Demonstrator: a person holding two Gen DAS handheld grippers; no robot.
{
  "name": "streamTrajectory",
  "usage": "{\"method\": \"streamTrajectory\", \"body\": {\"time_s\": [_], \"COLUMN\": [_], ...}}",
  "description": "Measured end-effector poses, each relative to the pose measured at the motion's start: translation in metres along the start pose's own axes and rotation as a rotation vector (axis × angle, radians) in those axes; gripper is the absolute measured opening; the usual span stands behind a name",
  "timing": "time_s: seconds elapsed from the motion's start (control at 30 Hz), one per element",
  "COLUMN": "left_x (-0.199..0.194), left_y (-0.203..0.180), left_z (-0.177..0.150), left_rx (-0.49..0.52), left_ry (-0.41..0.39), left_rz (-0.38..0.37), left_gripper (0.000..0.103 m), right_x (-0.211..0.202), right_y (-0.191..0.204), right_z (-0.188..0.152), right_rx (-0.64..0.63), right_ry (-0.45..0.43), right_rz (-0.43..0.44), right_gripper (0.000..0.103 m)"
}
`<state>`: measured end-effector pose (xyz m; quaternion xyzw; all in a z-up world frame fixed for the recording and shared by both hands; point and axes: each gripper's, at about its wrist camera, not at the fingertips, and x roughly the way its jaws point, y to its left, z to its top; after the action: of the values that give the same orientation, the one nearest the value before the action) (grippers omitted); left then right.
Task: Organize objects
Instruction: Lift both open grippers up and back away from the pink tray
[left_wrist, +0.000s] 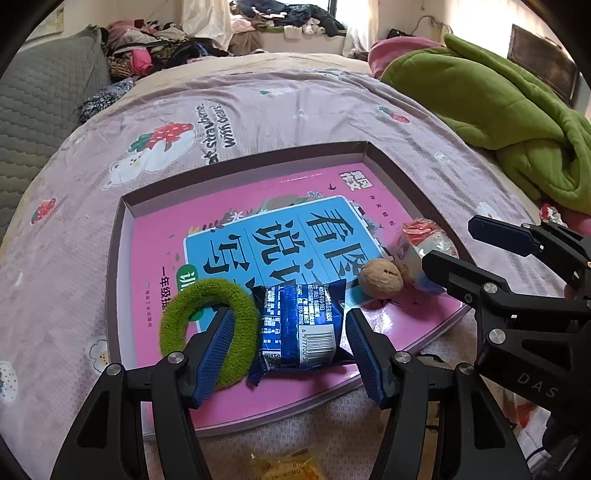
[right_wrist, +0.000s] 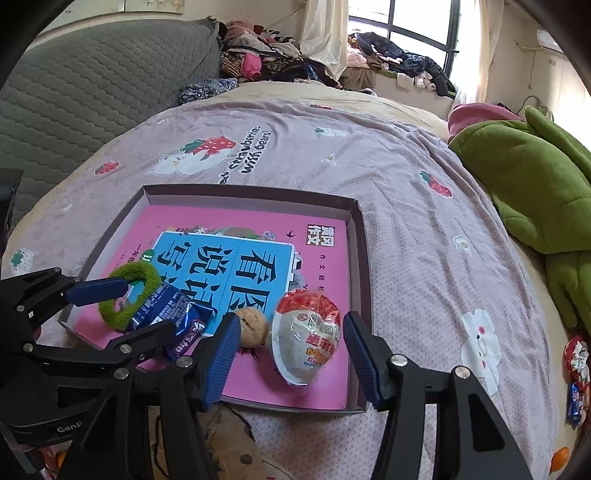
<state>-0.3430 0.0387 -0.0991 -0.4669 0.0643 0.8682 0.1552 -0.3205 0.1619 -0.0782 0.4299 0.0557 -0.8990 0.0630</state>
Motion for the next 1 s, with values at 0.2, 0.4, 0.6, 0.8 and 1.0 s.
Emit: {"method": "streamTrajectory", "body": {"time_s": [0.2,0.4,0.6,0.8,1.0], "left_x": [-0.009,-0.025,-0.046,-0.076,-0.087], "left_y": [0.003,0.008,0.009,0.016,0.014], "left_z": [0.002,0.002,0.001,-0.001,-0.006], "left_rx": [-0.021,-0.064,-0.091,-0.129,-0.129], "left_ry": [-0.011,-0.026,-0.037,-0.083,-0.084], "left_rz": [0.003,-0.016,-0.029,-0.008,0.008], "left_gripper": [0.064,0.064,0.064,0.065,0.065], "right_x": [-0.01,-0.027,-0.047,-0.068,-0.079], "right_y": [-0.001,-0.002,0.003,0.002,0.0], "right_z": [0.002,0.004,0.002,-0.003,-0.009], "right_rx": [0.021,0.036,0.025,0.052,0.061], "right_ry": [-0.009,-0.037,-0.061,-0.092,-0.097], "right_rz": [0.012,0.024,0.044,0.067,0.075], "right_gripper": [0.057,0.058,0.058,0.058,0.058]}}
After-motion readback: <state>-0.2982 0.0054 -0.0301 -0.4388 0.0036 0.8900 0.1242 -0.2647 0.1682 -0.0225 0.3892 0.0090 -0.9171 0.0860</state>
